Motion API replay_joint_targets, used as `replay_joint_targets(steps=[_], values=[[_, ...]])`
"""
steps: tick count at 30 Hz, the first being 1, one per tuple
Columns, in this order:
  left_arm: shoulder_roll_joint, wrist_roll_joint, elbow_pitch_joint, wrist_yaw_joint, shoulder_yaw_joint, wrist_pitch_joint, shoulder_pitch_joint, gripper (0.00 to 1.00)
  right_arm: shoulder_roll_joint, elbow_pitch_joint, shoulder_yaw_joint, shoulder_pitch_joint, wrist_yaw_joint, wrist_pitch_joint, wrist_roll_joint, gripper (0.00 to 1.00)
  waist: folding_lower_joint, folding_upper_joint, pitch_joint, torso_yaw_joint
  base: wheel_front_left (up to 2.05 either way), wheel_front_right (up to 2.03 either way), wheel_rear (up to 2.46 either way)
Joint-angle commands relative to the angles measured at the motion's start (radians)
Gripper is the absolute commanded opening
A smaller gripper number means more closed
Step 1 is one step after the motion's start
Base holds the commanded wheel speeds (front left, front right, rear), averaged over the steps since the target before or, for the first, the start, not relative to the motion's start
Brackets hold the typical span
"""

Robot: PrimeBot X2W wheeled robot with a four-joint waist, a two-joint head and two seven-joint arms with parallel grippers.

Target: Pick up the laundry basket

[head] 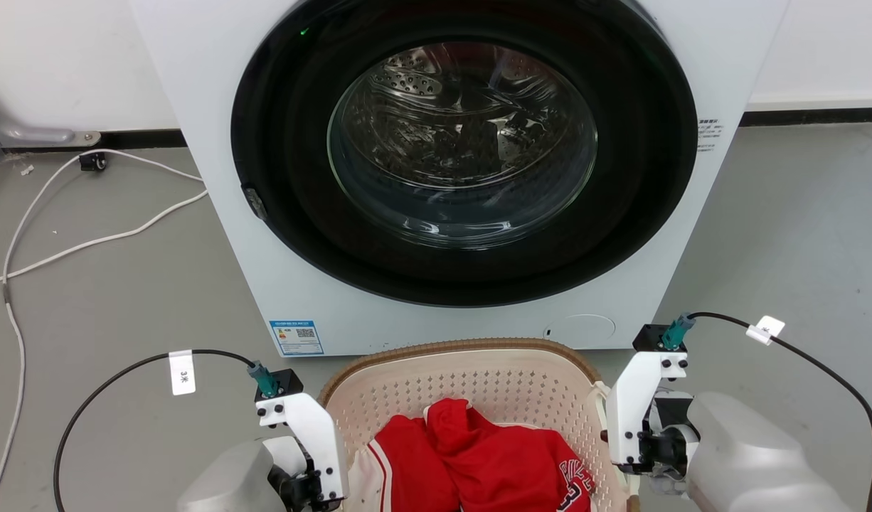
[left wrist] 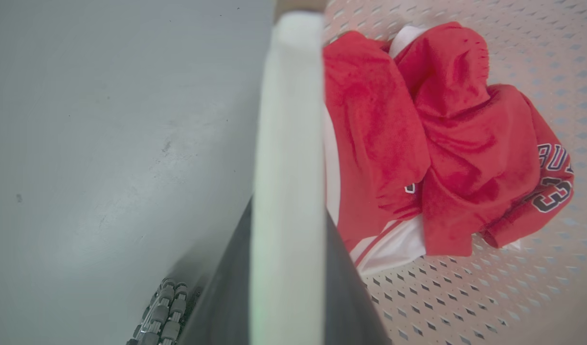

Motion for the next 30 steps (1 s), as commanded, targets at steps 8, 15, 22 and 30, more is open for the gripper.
replay_joint_targets(steps=[8,15,22,30], values=[[-0.025,-0.011,-0.013,-0.010,-0.005,-0.006,0.009,0.00,0.037,-0.014,-0.008,-0.001,0.015,-0.012,-0.004,0.00,0.0000,0.0000,0.001,0.000,0.00,0.00,0.00],[-0.025,-0.015,-0.013,-0.008,-0.005,-0.008,0.011,0.00,0.035,-0.014,-0.013,-0.001,0.015,-0.012,-0.007,0.00,0.0000,0.0000,0.000,0.000,0.00,0.00,0.00],[-0.023,-0.020,-0.013,-0.008,-0.004,-0.018,0.009,0.00,0.036,-0.014,-0.017,-0.007,0.015,-0.016,-0.012,0.00,0.0000,0.0000,0.002,-0.001,0.00,0.00,0.00],[-0.027,-0.027,-0.013,-0.005,-0.004,-0.026,0.011,0.00,0.039,-0.014,-0.020,-0.014,0.015,-0.020,-0.015,0.00,0.0000,0.0000,0.003,-0.001,0.00,0.00,0.00]])
